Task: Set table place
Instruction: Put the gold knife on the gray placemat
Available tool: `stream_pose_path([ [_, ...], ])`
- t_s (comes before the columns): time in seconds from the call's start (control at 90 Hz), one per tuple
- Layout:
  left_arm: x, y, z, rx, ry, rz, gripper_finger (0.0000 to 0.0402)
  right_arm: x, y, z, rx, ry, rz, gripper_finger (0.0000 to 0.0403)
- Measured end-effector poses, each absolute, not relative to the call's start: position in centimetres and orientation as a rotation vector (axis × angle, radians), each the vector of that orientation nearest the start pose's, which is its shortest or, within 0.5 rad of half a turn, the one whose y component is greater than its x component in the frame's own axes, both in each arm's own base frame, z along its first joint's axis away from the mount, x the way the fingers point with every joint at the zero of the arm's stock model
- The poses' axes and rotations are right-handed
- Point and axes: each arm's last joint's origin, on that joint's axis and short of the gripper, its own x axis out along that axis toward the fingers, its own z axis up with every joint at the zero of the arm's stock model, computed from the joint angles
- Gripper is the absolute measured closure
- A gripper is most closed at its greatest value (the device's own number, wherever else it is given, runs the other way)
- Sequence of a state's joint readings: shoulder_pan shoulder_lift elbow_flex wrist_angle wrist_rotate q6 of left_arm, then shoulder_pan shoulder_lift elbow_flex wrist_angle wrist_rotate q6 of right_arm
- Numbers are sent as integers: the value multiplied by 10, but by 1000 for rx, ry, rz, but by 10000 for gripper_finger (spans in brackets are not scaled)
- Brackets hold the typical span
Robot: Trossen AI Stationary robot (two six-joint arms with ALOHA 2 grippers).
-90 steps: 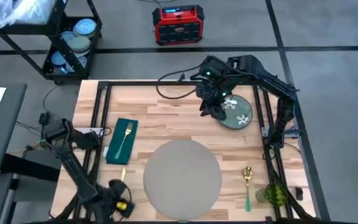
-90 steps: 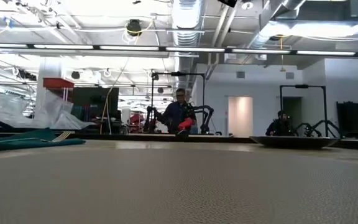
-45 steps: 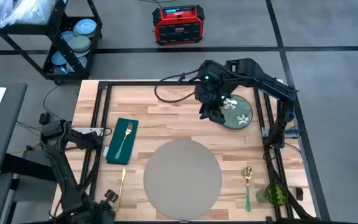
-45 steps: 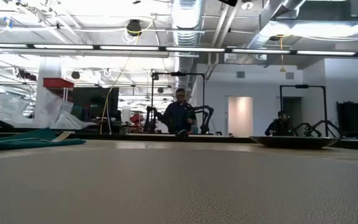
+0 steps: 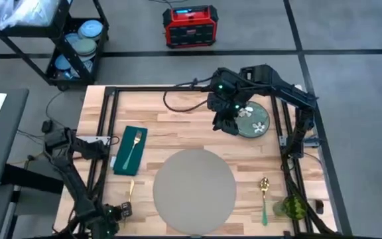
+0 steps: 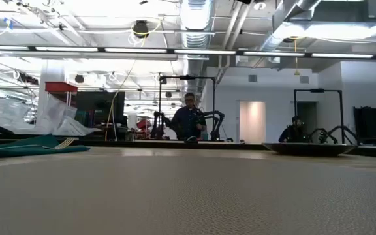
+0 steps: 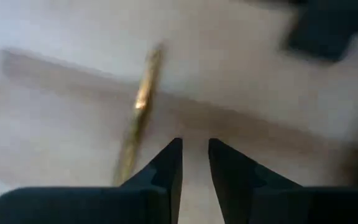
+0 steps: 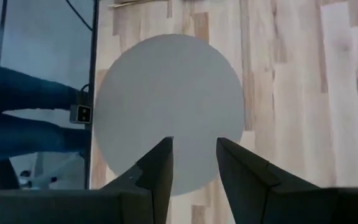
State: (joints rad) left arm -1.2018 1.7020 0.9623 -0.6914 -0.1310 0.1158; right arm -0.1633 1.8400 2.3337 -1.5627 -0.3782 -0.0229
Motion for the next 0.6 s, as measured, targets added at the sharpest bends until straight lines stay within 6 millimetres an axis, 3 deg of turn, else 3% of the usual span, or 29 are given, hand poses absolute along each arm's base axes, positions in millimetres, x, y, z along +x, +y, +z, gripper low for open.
stream_pose_path([
  [0.333, 125, -283, 175, 1060, 983, -1008, 338, 322, -30, 444, 237, 1037, 228, 290],
  [0.6, 128, -288, 173, 1074, 872, -1058, 338, 322, -30, 444, 236, 1040, 229, 290],
])
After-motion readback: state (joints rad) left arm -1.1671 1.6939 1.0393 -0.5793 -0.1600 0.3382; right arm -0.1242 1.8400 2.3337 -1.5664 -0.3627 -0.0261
